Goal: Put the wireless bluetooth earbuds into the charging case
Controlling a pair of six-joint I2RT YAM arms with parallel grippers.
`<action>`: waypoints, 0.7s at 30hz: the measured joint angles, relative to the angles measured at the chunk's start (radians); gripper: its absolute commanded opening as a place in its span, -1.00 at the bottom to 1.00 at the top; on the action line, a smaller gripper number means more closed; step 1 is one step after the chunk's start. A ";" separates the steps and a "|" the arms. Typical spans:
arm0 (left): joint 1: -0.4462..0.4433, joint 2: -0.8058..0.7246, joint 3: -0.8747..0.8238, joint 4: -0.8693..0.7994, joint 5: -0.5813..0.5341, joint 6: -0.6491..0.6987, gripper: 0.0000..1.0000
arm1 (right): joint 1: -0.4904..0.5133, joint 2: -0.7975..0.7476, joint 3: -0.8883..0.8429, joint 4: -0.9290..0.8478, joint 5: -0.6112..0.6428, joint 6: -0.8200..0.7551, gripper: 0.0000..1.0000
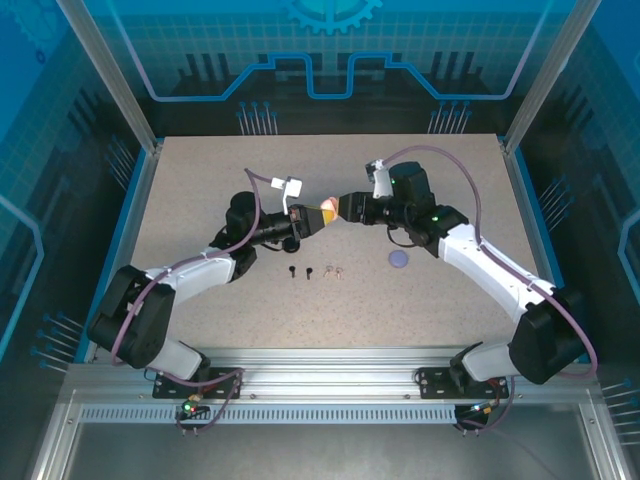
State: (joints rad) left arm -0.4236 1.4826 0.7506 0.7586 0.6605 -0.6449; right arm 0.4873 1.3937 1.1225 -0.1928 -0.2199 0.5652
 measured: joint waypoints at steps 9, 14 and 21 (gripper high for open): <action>0.000 -0.036 0.000 0.002 0.007 0.020 -1.00 | -0.039 -0.070 -0.077 -0.006 -0.019 0.010 0.13; 0.000 -0.036 0.000 0.006 0.023 0.019 -1.00 | -0.039 -0.125 -0.077 0.034 -0.106 0.010 0.11; 0.000 -0.036 0.001 0.034 0.041 0.015 -1.00 | -0.039 -0.115 -0.077 0.069 -0.171 0.016 0.02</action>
State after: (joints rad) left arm -0.4236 1.4464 0.7513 0.7929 0.7013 -0.6296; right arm 0.4488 1.2785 1.0458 -0.1242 -0.3912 0.5816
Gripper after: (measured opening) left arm 0.222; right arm 0.529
